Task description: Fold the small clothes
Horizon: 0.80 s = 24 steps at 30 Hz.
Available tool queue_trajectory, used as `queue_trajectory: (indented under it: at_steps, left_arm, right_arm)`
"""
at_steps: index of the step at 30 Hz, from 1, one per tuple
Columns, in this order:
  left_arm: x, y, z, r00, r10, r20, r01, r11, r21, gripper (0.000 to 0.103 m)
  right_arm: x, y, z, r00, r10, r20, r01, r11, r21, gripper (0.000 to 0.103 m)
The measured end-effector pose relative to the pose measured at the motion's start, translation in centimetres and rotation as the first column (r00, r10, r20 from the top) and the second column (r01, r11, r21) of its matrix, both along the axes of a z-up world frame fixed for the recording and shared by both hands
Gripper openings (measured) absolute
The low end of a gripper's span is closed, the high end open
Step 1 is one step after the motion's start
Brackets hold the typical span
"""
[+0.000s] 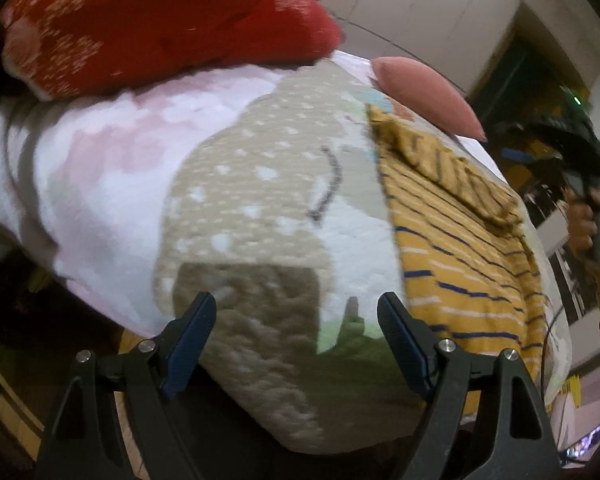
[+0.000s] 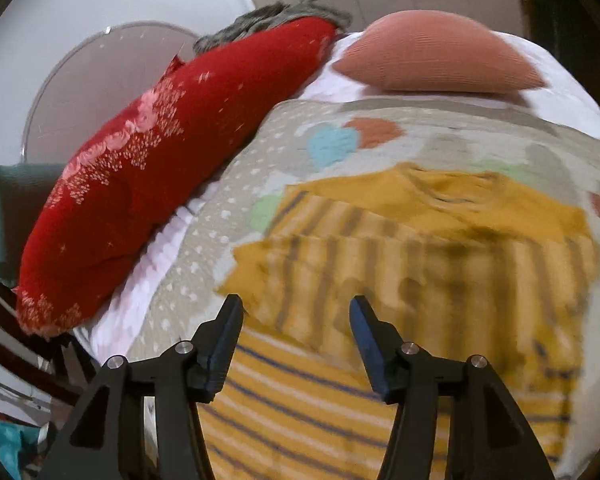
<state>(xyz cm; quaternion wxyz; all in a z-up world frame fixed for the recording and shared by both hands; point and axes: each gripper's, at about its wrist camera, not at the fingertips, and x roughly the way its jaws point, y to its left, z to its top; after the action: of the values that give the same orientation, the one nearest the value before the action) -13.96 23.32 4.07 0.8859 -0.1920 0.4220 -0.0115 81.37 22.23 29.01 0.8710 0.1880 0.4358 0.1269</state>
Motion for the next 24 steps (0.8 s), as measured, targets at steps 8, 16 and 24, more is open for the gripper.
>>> queue_trajectory:
  at_steps: [8,16,24]
  left_arm:
    - [1.1,-4.0,-0.2,0.993,-0.11,-0.043,0.107,0.992,-0.071,0.082]
    - [3.2,-8.6,-0.7,0.978,-0.186,-0.096,0.182,0.982,-0.053,0.082]
    - [4.1,-11.5,0.0,0.975,-0.202,-0.094,0.204,0.979,0.008,0.082]
  right_arm:
    - [-15.4,-13.2,-1.6,0.975,-0.222,-0.024,0.221,0.975,-0.026,0.067]
    - [-25.0,-18.5,-8.0,0.941,-0.323,-0.1,0.333,0.938,0.099,0.067]
    - [-17.9,-15.7,-6.5,0.96,-0.28,0.018,0.275,0.951,0.144,0.067]
